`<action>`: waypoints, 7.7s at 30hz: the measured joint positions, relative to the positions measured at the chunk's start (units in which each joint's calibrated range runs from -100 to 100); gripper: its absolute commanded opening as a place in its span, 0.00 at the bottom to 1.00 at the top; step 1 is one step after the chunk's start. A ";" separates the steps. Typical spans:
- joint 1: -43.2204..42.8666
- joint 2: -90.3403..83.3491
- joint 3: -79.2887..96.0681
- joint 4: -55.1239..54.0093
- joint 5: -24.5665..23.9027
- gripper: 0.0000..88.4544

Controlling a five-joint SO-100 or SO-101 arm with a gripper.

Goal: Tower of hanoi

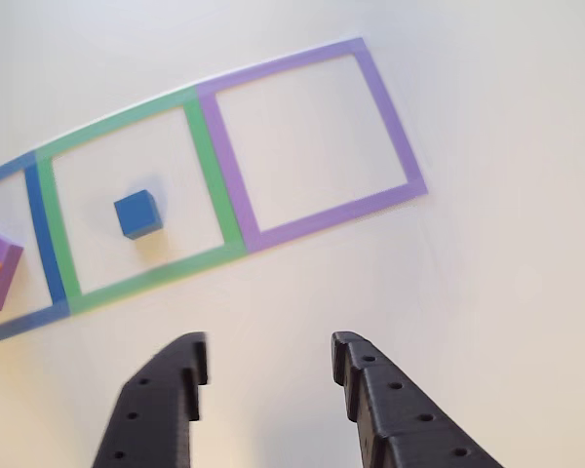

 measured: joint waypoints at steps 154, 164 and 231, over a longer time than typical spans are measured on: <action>-34.45 11.01 -11.09 -1.36 0.00 0.03; -39.84 7.90 -10.40 2.15 -0.38 0.03; -47.93 19.17 59.33 -100.32 -0.38 0.05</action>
